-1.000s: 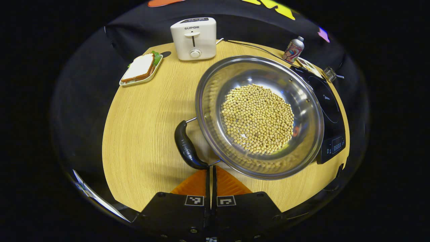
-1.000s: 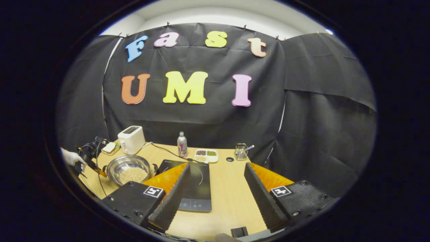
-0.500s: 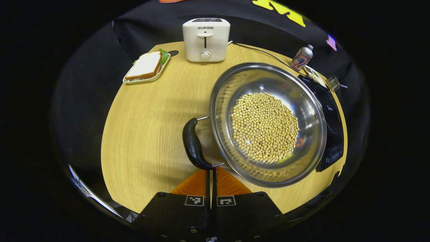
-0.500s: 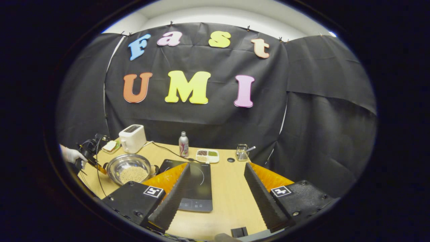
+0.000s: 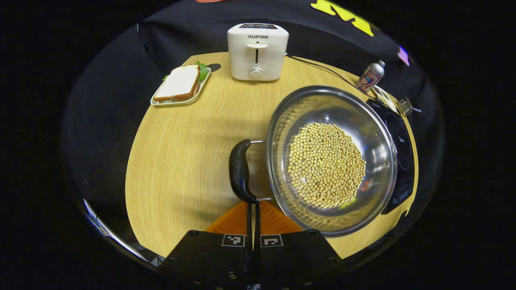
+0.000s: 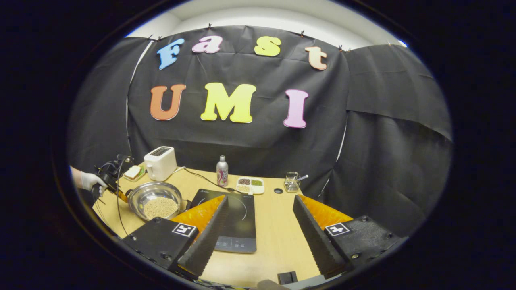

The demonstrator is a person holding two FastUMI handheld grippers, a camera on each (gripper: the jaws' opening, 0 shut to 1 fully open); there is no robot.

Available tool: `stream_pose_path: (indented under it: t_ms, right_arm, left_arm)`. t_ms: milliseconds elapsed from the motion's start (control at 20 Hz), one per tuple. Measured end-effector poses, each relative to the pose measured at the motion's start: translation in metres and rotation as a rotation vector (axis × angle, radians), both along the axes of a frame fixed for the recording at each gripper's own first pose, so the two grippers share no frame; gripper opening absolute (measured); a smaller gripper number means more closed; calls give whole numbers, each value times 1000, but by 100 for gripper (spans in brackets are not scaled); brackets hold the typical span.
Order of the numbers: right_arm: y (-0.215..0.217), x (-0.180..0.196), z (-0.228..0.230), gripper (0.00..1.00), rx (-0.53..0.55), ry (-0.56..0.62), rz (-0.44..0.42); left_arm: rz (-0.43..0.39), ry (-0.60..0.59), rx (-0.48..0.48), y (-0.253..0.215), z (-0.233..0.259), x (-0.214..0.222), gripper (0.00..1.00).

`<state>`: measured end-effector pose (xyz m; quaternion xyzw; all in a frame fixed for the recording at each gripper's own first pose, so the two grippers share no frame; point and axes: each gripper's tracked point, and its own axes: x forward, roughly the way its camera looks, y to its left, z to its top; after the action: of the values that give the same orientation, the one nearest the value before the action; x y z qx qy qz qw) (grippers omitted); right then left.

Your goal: First push the handle of the pot to place it horizontally, then grasp the pot with both hands and set it on the induction cooktop.

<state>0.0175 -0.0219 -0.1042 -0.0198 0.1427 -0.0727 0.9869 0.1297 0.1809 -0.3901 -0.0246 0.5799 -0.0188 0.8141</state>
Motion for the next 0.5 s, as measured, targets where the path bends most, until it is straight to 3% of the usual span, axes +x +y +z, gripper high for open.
stream_pose_path:
  t_ms: [400, 450, 500]
  right_arm:
    - [9, 0, -1, 97, -16, 10, 11]
    - [12, 0, -1, 100, -18, 11, 20]
    - [14, 0, -2, 100, -20, 11, 28]
  left_arm:
    - [8, -5, -4, 0, 1, 11, 0]
    - [13, -6, -7, 0, 2, 12, 10]
    - [20, -2, -6, 0, 3, 12, 0]
